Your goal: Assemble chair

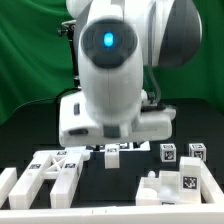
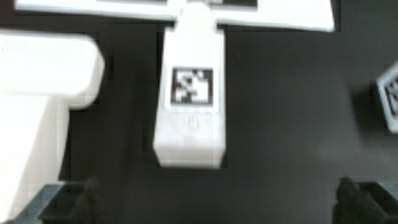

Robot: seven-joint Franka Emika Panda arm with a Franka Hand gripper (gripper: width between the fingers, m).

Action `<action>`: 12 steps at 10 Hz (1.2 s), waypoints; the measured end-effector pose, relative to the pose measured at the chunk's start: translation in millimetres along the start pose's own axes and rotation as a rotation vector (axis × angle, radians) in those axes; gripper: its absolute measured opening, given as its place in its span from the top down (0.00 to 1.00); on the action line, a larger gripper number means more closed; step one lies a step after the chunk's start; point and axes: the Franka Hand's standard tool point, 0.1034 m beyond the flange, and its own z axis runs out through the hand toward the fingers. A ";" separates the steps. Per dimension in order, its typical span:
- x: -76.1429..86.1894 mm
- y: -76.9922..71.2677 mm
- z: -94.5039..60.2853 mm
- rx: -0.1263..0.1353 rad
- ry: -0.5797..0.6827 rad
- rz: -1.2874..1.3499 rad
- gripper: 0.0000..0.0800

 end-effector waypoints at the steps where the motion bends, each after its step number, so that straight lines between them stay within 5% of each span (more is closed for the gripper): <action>1: -2.5 -2.7 3.3 0.000 -0.047 -0.002 0.19; 4: -0.5 -0.4 5.4 0.001 -0.043 0.001 0.19; 8: 1.0 2.3 45.7 -0.001 -0.127 0.040 0.19; 10: 2.3 3.1 51.2 -0.002 -0.139 0.054 0.19; 12: 2.5 3.7 51.8 -0.002 -0.139 0.054 0.50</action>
Offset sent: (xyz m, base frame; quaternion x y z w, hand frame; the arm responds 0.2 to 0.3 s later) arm 0.0000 0.0000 0.0000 0.0000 0.0000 0.0000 1.0000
